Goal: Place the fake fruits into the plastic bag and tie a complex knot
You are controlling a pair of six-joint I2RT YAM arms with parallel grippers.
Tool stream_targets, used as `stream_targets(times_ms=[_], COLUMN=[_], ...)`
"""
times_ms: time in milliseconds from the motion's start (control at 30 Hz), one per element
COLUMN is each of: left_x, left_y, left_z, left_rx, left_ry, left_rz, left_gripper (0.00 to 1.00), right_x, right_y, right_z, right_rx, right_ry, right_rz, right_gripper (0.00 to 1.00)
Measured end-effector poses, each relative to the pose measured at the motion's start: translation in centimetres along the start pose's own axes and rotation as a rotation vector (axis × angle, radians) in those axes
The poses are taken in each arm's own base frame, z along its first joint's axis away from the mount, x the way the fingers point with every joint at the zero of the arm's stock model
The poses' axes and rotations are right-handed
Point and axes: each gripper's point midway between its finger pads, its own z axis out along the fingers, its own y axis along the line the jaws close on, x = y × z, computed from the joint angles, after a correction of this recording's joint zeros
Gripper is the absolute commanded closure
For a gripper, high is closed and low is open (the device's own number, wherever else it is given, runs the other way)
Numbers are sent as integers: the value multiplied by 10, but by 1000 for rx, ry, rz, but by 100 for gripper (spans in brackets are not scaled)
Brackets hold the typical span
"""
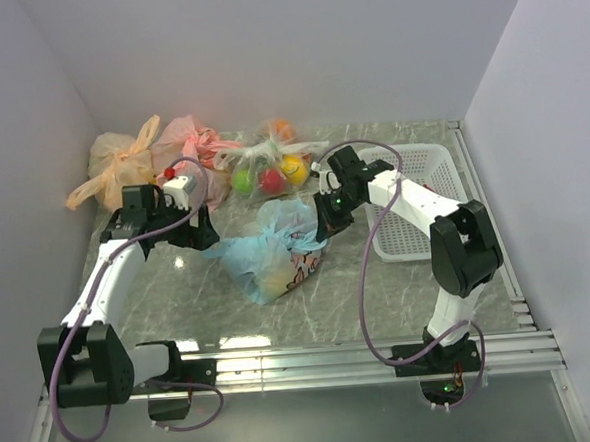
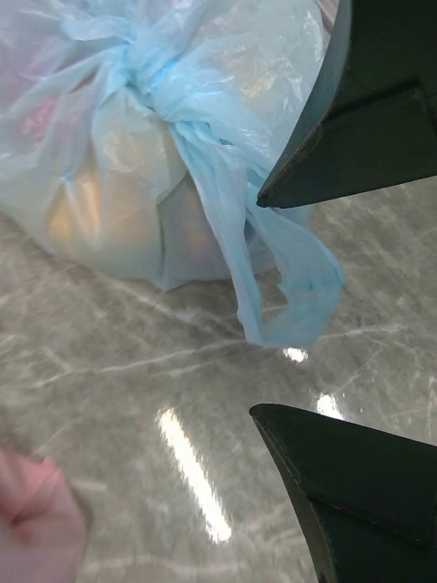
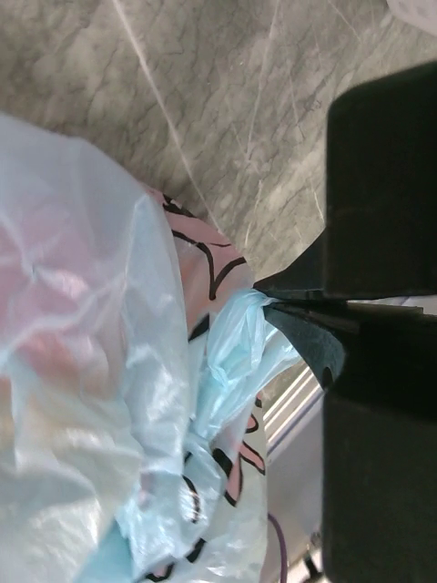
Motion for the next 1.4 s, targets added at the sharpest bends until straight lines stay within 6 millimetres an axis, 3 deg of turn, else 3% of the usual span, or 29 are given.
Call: stream_targets(times_ms=[167,333,533,700,800,833,900,933,1133,1400], left_x=[17,24,37,49,57,60,64,64,56,11], left_y=[-6,6,19,12,6,4,7,11,38,67], left_z=[15,19,29,43,52,55,58,58,44,-6], left_rx=[36,-21,-64,-39,-17,-14,-32,-47,-141,-203], left_ry=[81,115,172,228,265,277,294,295,264,119], left_rz=[0,-8,-22,-1,19,21,13,10,-28,-6], left_gripper=[13,24,26,28,49,65,83,97,100,100], right_x=[-2,-3,-3,-3,-3,-4,-4,-5,-17,-49], right_y=[-5,-9,-9,-10,-10,-11,-14,-16,-22,-11], right_z=[-2,-2,-2,-2,-2,-2,-3,-3,-14,-51], right_rx=[36,55,58,60,60,63,76,84,137,160], right_ry=[-15,-19,-19,-19,-19,-20,-23,-25,-87,-288], right_rz=[-24,-34,-41,-48,-53,-54,-57,-59,-96,-216], right_gripper=[100,100,100,100,100,100,100,100,100,100])
